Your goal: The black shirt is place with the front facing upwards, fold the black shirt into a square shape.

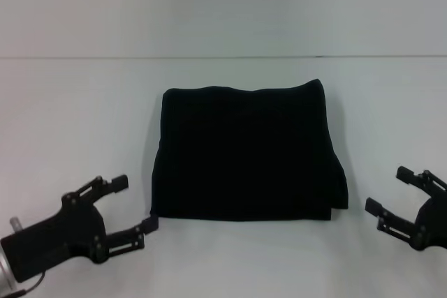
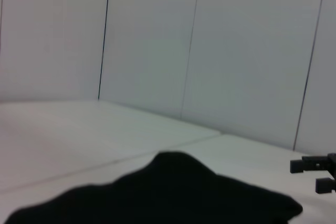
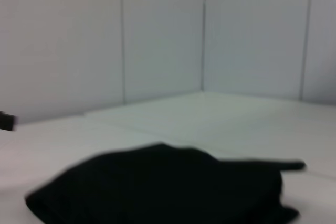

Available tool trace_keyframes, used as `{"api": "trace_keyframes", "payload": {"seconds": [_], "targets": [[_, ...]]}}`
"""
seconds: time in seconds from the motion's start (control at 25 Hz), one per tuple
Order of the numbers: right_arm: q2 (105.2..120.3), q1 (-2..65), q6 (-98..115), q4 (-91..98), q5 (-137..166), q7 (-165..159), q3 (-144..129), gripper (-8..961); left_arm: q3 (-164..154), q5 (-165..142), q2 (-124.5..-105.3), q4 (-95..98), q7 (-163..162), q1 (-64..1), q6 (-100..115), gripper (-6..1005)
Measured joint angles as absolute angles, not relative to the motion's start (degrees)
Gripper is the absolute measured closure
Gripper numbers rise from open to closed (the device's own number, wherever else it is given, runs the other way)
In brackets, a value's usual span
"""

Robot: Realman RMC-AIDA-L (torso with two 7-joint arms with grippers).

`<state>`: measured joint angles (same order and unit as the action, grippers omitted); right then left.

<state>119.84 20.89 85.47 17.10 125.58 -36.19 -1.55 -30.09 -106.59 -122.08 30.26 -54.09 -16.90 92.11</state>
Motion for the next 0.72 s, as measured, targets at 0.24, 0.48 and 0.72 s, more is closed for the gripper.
{"api": "trace_keyframes", "payload": {"seconds": [0.24, 0.48, 0.72], "targets": [[119.77, 20.7, 83.5, 17.3, 125.6, -36.1, -1.6, 67, -30.0, -112.0, -121.86, 29.3, -56.4, -16.5, 90.1, 51], [119.79, 20.9, 82.9, 17.1, 125.6, -36.1, -1.6, 68, -30.1, -113.5, -121.71, 29.3, -57.0, -16.8, 88.7, 47], [119.87, 21.1, 82.9, 17.1, 125.6, -36.1, -1.6, 67, -30.0, -114.2, -121.37, 29.4, -58.4, -17.2, 88.7, 47]]}}
